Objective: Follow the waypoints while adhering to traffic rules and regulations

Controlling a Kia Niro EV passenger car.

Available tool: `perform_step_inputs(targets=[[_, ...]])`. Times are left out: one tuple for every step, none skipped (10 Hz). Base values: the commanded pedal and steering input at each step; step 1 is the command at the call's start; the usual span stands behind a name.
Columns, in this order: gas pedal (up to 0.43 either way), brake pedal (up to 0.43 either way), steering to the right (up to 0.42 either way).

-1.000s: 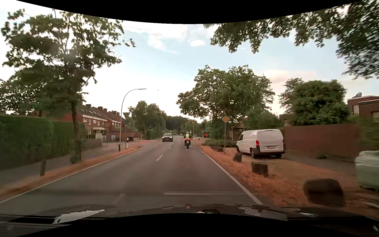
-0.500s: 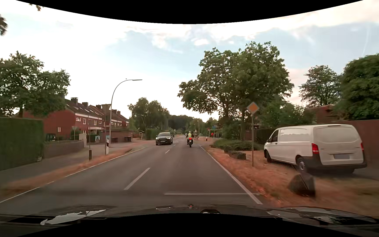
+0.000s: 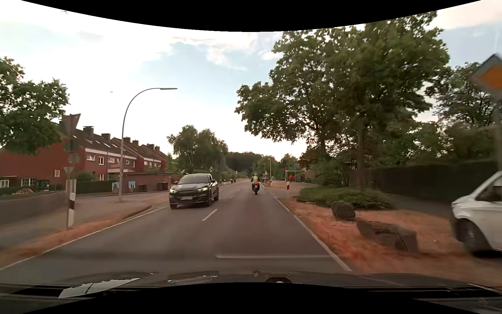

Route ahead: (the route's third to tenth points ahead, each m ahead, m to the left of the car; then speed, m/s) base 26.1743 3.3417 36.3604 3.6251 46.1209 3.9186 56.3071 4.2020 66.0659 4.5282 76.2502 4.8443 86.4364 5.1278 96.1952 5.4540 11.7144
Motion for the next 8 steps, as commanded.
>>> perform_step_inputs(targets=[[0.197, 0.000, -0.022], [0.197, 0.000, -0.020], [0.197, 0.000, -0.012], [0.197, 0.000, -0.009], [0.197, 0.000, -0.007], [0.197, 0.000, -0.007], [0.197, 0.000, -0.007], [0.197, 0.000, -0.007]])
